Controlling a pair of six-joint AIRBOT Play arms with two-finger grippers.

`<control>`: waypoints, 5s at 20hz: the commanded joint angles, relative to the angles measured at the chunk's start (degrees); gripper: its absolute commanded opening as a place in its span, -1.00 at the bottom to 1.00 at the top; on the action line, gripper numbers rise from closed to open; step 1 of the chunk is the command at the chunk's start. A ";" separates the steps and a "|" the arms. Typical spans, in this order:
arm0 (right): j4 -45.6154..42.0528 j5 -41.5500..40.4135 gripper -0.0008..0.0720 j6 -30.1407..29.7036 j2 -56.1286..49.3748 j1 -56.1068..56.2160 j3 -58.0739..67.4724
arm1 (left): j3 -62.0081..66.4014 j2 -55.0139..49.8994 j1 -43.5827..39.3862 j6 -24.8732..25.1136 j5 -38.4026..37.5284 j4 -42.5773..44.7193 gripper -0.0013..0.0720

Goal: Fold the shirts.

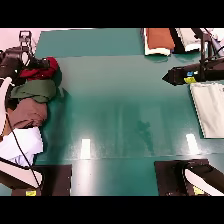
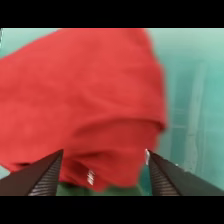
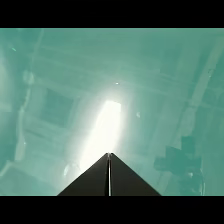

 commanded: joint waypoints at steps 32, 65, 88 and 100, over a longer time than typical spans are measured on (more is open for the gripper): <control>-0.04 1.40 -0.93 0.02 -6.38 0.00 41.53 | 0.85 25.20 -40.17 15.37 -24.02 -22.27 0.66; 0.48 11.43 0.44 -1.07 -2.10 -22.43 -15.98 | -11.63 11.21 -27.10 20.68 -15.98 -25.88 -0.89; 10.71 -9.07 -0.93 -11.04 -3.82 -12.90 -9.05 | -6.40 23.56 -18.86 10.23 -14.99 -24.81 -0.89; 10.19 -0.68 -0.93 -10.95 17.22 -34.34 21.27 | 4.59 51.01 -10.67 12.31 -15.76 -21.42 -0.89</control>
